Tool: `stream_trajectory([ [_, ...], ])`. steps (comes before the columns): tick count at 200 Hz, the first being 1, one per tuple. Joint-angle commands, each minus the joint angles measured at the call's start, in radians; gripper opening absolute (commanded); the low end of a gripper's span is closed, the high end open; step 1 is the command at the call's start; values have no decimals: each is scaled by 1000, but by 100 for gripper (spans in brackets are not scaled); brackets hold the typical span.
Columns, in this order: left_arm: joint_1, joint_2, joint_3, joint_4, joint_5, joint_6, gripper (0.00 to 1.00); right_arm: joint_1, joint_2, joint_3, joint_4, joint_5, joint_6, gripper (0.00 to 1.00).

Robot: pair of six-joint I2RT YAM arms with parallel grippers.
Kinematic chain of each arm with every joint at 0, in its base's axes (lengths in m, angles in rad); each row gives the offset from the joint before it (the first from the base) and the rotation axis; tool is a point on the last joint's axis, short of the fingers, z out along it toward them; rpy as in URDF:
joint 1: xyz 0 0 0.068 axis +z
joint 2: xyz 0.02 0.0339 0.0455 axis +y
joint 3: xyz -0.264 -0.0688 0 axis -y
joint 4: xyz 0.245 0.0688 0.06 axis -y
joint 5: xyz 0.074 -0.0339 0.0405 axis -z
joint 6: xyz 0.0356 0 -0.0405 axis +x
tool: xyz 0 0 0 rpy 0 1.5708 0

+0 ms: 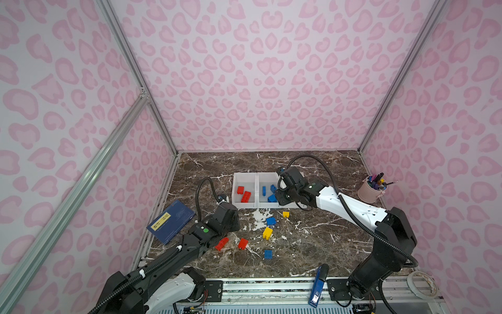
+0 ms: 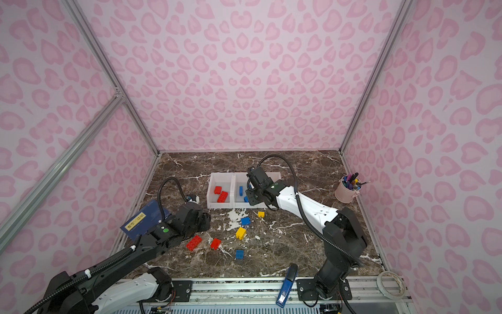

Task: Sort the legos into containers by color
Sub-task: 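Withdraw the right gripper while the left gripper reaches toward a red brick, then lower the left gripper around the red brick and close it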

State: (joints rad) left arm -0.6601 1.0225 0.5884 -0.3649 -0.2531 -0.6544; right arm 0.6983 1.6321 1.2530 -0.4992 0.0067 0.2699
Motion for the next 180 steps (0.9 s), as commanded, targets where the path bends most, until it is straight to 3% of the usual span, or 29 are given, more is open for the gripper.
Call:
stream_trajectory([
  [1,-46,5,4,-67,-23,-26,55,1,-35,-58,18,-9,30,56],
  [74,-158,6,-68,-114,-5,-71,58,-19,-184,-237,90,-23,114,57],
  [180,-252,168,-37,-69,33,-22,60,-30,-212,-315,134,-43,148,57],
])
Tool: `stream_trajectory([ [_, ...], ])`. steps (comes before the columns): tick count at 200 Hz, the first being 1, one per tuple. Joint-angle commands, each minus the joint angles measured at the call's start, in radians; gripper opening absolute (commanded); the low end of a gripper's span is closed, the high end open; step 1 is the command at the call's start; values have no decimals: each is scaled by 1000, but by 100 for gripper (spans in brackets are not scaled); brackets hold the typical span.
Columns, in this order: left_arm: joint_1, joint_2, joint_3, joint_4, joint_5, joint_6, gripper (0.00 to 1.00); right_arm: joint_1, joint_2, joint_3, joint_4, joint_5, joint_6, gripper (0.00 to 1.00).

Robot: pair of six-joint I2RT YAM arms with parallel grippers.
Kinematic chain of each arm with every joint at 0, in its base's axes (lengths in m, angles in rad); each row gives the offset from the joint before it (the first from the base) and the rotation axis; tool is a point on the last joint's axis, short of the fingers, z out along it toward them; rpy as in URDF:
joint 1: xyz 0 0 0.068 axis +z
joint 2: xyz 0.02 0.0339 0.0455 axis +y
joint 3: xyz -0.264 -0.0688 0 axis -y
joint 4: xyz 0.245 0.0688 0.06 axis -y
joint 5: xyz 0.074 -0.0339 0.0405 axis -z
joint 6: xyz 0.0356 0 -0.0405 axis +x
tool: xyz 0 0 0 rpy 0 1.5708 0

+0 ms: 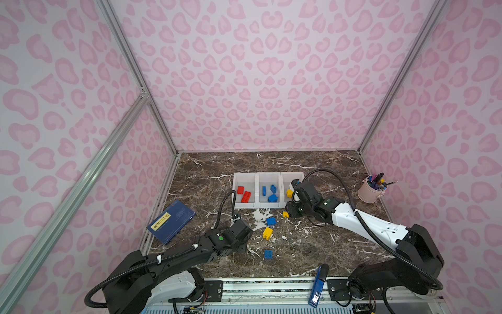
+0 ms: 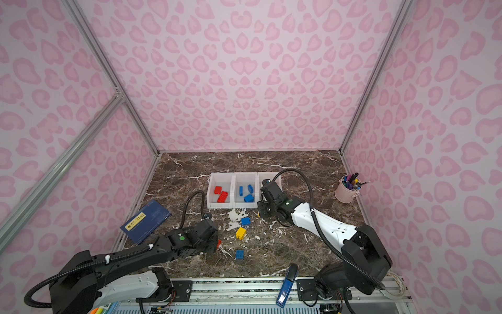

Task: Sort the legos into containers by color
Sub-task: 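Lower the left gripper around the red brick and close it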

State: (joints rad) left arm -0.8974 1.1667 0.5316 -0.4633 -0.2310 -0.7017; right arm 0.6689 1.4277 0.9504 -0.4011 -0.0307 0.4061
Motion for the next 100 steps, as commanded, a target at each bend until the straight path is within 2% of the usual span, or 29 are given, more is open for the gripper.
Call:
stream_trajectory([
  [1,-16,25,20,31,11,25,60,-1,-8,-13,36,-6,11,57],
  [29,-35,62,34,53,32,48,60,-5,-2,-24,43,-10,16,57],
  [100,-38,130,55,41,4,66,59,-7,9,-29,50,-17,20,57],
])
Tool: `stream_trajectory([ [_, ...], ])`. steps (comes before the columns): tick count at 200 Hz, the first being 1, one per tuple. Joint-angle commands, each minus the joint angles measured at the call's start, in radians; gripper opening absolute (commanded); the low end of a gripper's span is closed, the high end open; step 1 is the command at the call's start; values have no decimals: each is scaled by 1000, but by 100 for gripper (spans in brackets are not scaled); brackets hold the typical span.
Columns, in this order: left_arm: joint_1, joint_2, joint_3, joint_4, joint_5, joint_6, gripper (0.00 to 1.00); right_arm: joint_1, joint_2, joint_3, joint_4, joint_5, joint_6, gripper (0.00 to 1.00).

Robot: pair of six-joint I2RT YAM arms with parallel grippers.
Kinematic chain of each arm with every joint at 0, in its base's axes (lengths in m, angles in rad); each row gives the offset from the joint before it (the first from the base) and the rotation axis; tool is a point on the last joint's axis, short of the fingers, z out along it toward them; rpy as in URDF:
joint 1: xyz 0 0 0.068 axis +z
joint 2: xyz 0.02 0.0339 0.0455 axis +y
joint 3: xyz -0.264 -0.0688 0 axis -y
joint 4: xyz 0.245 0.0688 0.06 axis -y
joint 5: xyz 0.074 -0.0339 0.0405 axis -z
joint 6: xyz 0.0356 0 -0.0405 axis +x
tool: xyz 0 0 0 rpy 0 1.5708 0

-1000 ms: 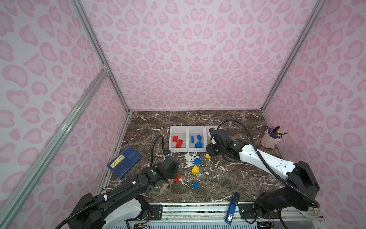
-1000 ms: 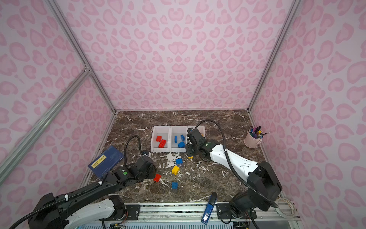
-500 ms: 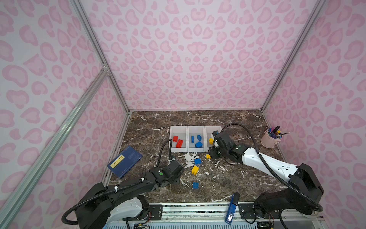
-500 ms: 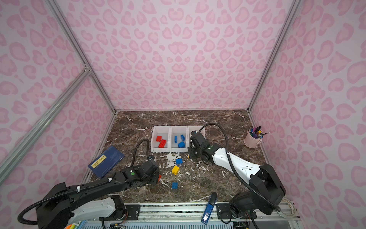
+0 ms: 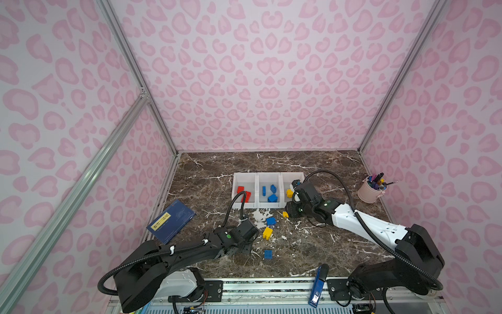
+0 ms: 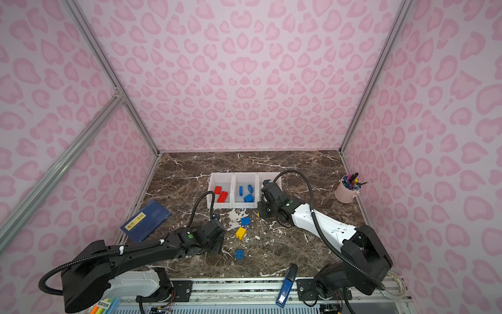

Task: Sort the legos into containers by color
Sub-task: 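Lower the left gripper around the red brick and close it, then lift the red brick and carry it over the nearest compartment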

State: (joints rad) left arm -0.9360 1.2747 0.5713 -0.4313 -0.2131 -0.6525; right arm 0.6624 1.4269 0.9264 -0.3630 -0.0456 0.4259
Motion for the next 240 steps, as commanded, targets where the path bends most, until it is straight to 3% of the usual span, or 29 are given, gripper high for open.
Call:
stream_trajectory([
  [1,-1,24,15,9,-13,16,59,0,10,-6,12,-3,0,57],
  [66,0,54,12,19,-34,26,54,-5,5,-13,9,0,2,57],
  [117,-1,80,21,43,-35,28,41,-7,6,-16,8,-2,4,56],
  [162,0,86,25,54,-39,32,38,-8,-3,-14,-2,4,3,55],
  [168,0,84,26,54,-36,31,33,-7,-3,-15,-1,4,5,55],
  [240,19,59,108,32,-75,94,33,-6,-29,-22,-12,13,9,55],
])
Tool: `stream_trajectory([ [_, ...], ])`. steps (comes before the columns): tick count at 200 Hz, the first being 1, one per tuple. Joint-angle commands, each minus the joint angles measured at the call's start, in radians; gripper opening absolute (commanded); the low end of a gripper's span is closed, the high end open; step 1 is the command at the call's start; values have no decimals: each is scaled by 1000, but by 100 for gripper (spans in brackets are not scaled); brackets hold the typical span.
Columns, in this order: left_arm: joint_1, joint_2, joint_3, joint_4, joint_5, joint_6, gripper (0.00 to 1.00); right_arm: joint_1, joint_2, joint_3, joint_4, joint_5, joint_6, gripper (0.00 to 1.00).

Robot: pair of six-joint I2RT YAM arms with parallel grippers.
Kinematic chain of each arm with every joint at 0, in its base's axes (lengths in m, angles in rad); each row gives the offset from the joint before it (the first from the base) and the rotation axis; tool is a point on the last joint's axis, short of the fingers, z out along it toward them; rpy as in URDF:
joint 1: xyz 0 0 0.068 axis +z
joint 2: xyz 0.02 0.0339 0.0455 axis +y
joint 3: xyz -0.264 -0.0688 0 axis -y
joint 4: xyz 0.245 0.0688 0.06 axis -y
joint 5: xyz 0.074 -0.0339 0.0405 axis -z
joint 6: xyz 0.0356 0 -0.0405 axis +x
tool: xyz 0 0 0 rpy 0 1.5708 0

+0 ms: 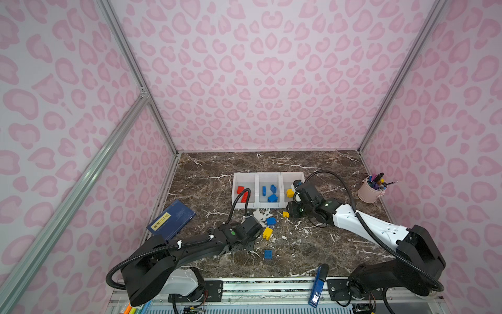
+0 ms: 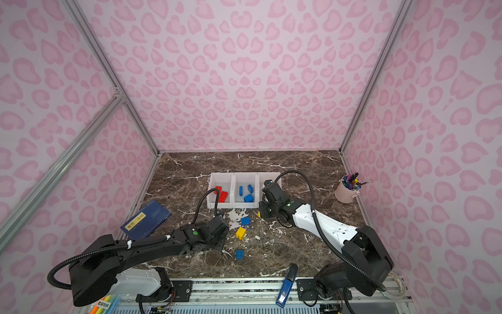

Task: Sort the legos into containers by color
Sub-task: 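Lift the red brick and carry it over the nearest compartment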

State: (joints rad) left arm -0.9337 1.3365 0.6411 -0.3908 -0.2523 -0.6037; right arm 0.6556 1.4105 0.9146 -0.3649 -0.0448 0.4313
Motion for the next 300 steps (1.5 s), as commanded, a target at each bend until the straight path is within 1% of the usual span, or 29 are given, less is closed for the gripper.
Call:
stream_trajectory([
  [1,18,-2,41,-8,-35,48,33,1,-14,-11,-10,13,3,55],
  [34,95,17,102,15,-23,128,33,0,-34,-11,-26,21,4,54],
  [53,153,48,177,14,-12,186,33,0,-47,-17,-33,23,6,54],
  [88,270,130,341,22,46,263,33,0,-84,-28,-51,34,15,54],
  [118,345,255,489,21,59,331,34,0,-136,-51,-71,53,23,54],
  [138,374,354,586,12,64,372,34,1,-167,-67,-85,64,34,54],
  [155,401,424,651,3,79,381,34,2,-196,-81,-99,72,47,54],
  [180,446,495,698,11,110,370,35,0,-245,-110,-110,86,63,54],
  [197,455,535,751,4,118,379,35,0,-270,-132,-112,93,71,54],
  [221,462,564,773,14,123,382,35,0,-290,-147,-124,101,80,54],
  [223,463,565,774,15,123,381,39,1,-290,-148,-124,101,80,54],
  [228,463,568,776,16,123,380,41,0,-293,-151,-127,103,83,54],
  [277,471,572,776,21,122,377,47,1,-311,-166,-122,114,93,54],
  [300,471,553,757,31,126,368,48,0,-303,-159,-124,112,91,54],
])
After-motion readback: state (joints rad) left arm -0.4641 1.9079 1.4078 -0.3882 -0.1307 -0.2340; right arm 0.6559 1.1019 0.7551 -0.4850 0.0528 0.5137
